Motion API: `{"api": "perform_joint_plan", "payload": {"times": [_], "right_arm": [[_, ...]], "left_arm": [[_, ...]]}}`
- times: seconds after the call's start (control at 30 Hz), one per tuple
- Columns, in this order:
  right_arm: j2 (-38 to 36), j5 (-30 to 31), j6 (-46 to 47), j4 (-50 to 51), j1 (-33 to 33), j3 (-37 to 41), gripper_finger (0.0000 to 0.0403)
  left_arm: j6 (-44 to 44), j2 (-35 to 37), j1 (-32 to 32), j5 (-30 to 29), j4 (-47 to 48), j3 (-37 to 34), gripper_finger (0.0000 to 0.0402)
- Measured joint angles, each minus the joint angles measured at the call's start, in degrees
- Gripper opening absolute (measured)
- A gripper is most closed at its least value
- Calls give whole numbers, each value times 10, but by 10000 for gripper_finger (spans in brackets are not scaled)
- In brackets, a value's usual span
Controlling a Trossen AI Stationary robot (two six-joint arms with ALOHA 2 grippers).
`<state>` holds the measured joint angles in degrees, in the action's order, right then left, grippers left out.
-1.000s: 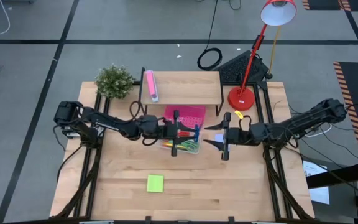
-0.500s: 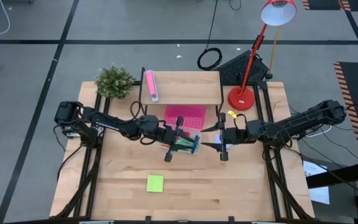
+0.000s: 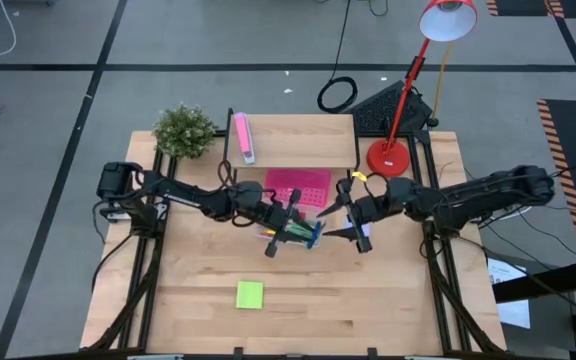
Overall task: Pack school essentials
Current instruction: Put the blue scissors into the supply box
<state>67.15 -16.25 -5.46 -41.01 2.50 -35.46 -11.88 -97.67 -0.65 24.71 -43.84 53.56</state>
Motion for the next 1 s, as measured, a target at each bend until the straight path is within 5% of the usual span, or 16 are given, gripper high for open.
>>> {"api": "perform_joint_plan", "payload": {"times": [0.3,0.67,0.83,1.0], "right_arm": [[77,-96,22,-61,-27,-24,190],[101,-129,19,-52,-37,-46,70],[101,-129,38,-33,-36,-45,30],[90,-125,47,-3,-36,-45,30]], "left_arm": [[4,0,15,9,3,0,90],[4,0,20,41,11,0,90],[20,1,15,-19,47,0,111],[32,2,5,-82,59,1,177]]}}
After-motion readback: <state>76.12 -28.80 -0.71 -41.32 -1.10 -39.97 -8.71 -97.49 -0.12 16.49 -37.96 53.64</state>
